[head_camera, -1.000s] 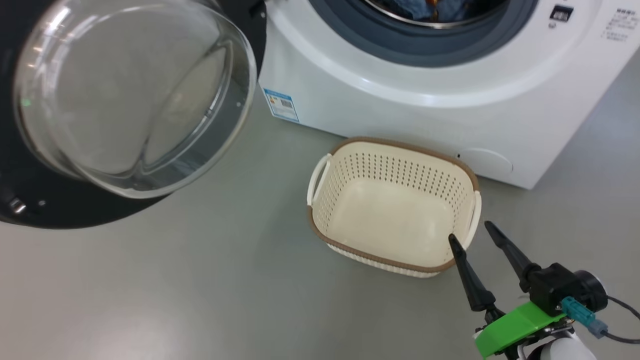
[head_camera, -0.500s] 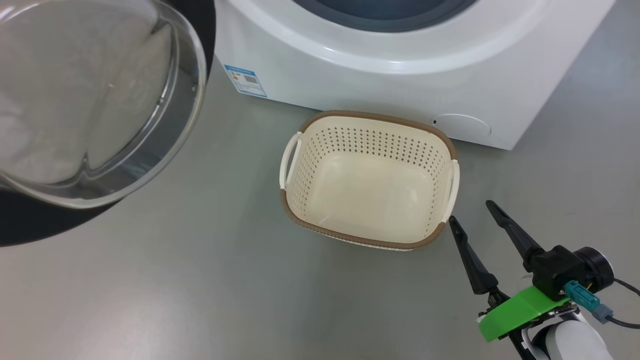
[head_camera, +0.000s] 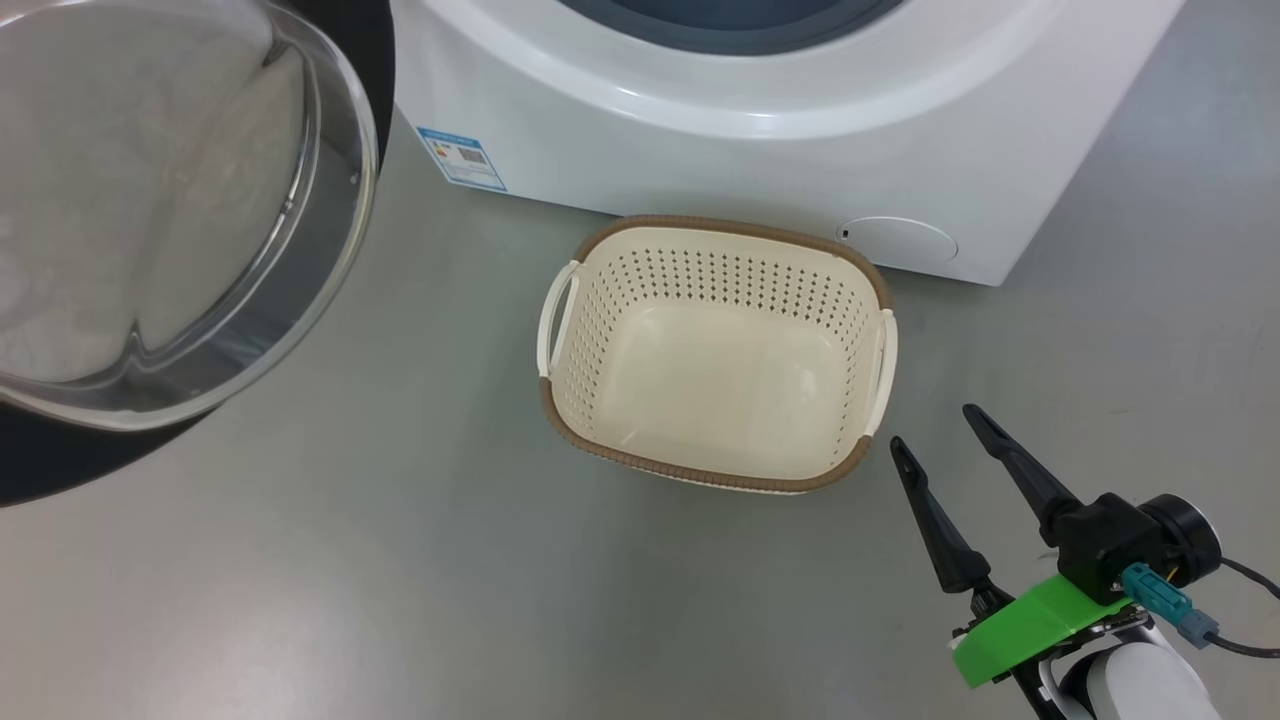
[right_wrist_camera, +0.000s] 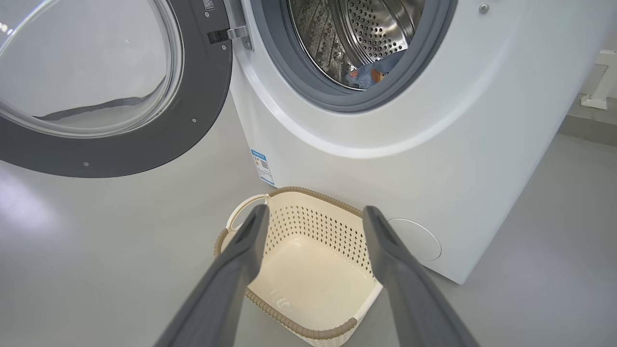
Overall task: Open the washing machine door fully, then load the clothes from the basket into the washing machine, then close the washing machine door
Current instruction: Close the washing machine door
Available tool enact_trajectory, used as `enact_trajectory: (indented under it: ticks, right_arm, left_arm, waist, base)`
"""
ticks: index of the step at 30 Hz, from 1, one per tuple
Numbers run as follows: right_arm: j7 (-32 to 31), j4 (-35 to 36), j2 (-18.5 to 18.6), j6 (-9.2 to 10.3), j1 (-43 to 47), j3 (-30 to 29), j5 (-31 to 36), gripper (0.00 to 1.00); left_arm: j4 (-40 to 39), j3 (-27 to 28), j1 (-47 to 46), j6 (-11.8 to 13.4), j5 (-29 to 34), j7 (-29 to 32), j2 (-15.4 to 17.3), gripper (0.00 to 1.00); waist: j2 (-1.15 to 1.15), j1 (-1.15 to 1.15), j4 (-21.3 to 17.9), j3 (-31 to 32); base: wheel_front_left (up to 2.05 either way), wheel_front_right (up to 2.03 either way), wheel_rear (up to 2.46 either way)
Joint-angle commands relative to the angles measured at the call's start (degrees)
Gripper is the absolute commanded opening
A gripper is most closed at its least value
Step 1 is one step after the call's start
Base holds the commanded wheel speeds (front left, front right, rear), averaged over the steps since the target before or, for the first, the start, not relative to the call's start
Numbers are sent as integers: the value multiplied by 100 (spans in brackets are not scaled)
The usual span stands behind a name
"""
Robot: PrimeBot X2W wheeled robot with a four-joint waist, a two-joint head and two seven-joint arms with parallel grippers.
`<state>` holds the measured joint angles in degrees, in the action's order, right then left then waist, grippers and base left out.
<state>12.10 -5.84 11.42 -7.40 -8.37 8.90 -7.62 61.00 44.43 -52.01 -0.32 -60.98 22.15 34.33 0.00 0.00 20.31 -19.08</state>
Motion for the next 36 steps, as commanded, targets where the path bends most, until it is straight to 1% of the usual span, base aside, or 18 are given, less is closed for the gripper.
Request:
enact_trajectory:
  ticks: [1, 6, 17, 22, 28, 36]
  right_arm:
    - [-7, 132, 9, -9, -50, 166, -26, 100]
    - [-19, 139, -11, -9, -42, 173, -53, 100]
    - [-50, 169, 5, -9, -41, 184, -57, 100]
    - [-60, 178, -3, -9, -37, 150, -52, 100]
    - [-48, 160, -42, -9, -43, 142, -47, 100]
    - [10, 76, -106, -9, -58, 100, -50, 100]
  left_arm:
    - [-105, -27, 27, -59, -20, 109, 425, 0]
    - [6, -138, 18, -227, -75, 546, 374, 0]
    - [64, -310, -9, -477, -166, 1107, 230, 0]
    - [4, -438, 29, -593, -242, 1633, 162, 0]
    - [-132, -503, 182, -648, -269, 1839, 121, 0]
    - [-475, -616, 452, -692, -453, 2611, -19, 0]
  waist:
    - [0, 0, 6, 14]
    - [0, 0, 25, 64]
    - [0, 0, 46, 102]
    - [0, 0, 35, 108]
    - [0, 0, 12, 137]
    - [0, 0, -3, 249]
  base:
    - [0, 0, 0]
    - [0, 0, 0]
    - [0, 0, 0]
    - [0, 0, 0]
    - [0, 0, 0]
    - [0, 0, 0]
